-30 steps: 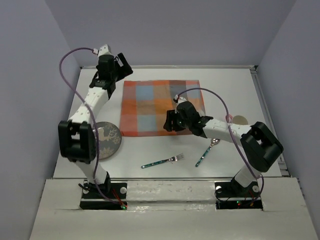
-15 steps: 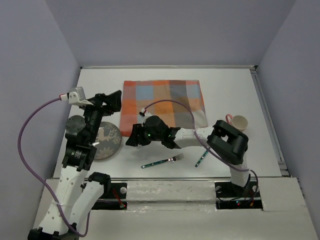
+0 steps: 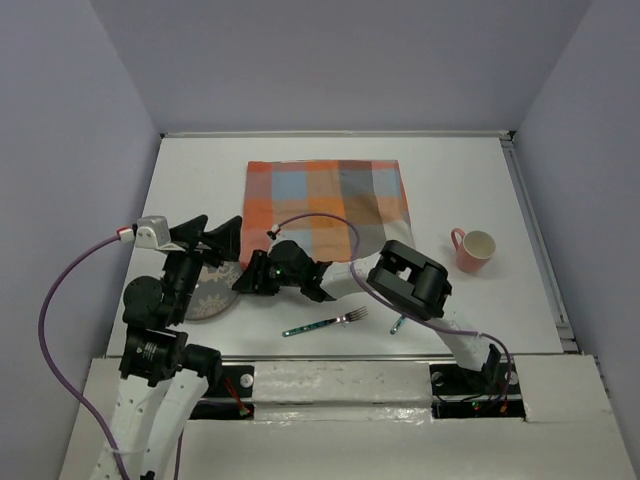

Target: Set the dinner table for one person

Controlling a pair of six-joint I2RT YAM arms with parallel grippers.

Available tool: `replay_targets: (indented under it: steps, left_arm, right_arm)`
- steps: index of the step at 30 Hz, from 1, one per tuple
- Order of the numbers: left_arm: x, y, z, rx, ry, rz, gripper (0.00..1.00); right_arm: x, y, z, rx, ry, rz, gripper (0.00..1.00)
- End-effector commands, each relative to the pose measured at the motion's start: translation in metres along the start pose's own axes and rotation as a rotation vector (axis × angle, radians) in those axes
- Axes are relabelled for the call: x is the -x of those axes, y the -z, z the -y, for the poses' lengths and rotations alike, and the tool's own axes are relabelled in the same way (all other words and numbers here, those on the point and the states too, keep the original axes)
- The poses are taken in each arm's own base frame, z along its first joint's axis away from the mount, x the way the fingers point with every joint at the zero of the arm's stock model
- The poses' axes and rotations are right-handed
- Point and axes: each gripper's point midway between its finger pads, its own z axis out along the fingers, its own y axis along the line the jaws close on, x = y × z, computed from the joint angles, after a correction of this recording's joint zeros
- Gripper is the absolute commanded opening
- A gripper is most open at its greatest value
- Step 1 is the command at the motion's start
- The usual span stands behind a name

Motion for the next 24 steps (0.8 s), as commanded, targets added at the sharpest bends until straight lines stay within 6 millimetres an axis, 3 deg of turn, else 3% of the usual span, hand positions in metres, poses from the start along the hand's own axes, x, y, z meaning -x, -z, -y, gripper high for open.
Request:
replay_targets:
  steps: [1,7,9,10,11,14,15,17,18,20,21,22,24]
  left_arm:
    - [0.000,0.005,0.011,-0.059,-0.041,0.004,0.99]
    - [0.006,0.012,0.016,-0.070,-0.052,0.026,0.99]
    - [0.007,0.013,0.017,-0.074,-0.052,0.028,0.99]
    - [0.007,0.015,0.018,-0.080,-0.054,0.030,0.99]
    - [0.009,0.016,0.019,-0.085,-0.054,0.033,0.99]
    - [0.018,0.020,0.013,-0.045,-0.052,0.067,0.99]
    - [0.020,0.022,0.012,-0.036,-0.052,0.077,0.99]
    - [0.032,0.028,0.006,0.006,-0.047,0.122,0.99]
    - [0.036,0.030,0.004,0.017,-0.043,0.138,0.99]
    - [0.048,0.038,-0.002,0.053,-0.025,0.195,0.99]
    - [0.053,0.041,-0.003,0.064,-0.017,0.214,0.99]
    - [0.055,0.042,-0.003,0.063,-0.016,0.222,0.99]
    - [0.059,0.044,-0.006,0.080,-0.014,0.240,0.99]
  right_arm:
    - [0.002,-0.020,-0.009,0.035,-0.059,0.021,0.49]
    - [0.000,-0.037,-0.011,0.041,-0.099,0.023,0.33]
    - [-0.005,-0.037,-0.017,0.053,-0.098,0.019,0.17]
    - [-0.004,-0.035,-0.015,0.051,-0.100,0.029,0.13]
    - [-0.002,-0.029,-0.032,0.089,-0.076,0.046,0.03]
    - [0.001,-0.014,-0.046,0.107,-0.022,0.079,0.00]
    - [0.013,-0.002,-0.067,0.142,0.028,0.114,0.00]
    - [0.025,0.011,-0.076,0.140,0.077,0.167,0.00]
    - [0.037,0.025,-0.099,0.173,0.131,0.207,0.00]
    - [0.053,0.040,-0.114,0.194,0.150,0.243,0.00]
    - [0.066,0.054,-0.131,0.235,0.148,0.261,0.00]
    - [0.072,0.055,-0.128,0.234,0.145,0.260,0.00]
    - [0.102,0.080,-0.139,0.277,0.127,0.297,0.00]
